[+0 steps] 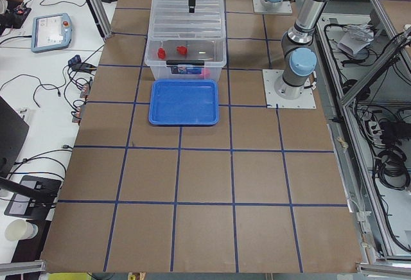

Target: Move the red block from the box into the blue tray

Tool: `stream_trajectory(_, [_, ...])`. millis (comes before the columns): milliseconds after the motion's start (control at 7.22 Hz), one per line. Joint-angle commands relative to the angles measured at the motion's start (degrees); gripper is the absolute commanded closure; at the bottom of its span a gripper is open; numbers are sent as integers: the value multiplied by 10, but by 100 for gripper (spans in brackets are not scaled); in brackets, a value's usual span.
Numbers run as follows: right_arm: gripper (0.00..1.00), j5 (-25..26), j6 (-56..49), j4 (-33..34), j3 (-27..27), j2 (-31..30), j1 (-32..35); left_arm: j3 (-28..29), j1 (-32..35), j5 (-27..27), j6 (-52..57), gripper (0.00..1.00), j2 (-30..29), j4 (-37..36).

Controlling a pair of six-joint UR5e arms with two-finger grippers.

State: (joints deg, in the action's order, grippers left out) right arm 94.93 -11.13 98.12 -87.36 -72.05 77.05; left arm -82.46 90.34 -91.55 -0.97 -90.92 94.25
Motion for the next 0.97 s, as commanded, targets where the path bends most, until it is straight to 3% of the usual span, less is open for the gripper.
stream_trajectory(0, [0, 33, -35, 17, 0, 1, -11, -4, 5, 0, -5, 0, -18, -6])
stream_trajectory(415, [0, 37, -76, 18, 2, 1, -37, -55, 5, 1, -42, 0, -46, -85])
stream_trajectory(831, [0, 38, -100, 29, -1, 1, -55, -162, 0, 28, -91, 0, -60, -216])
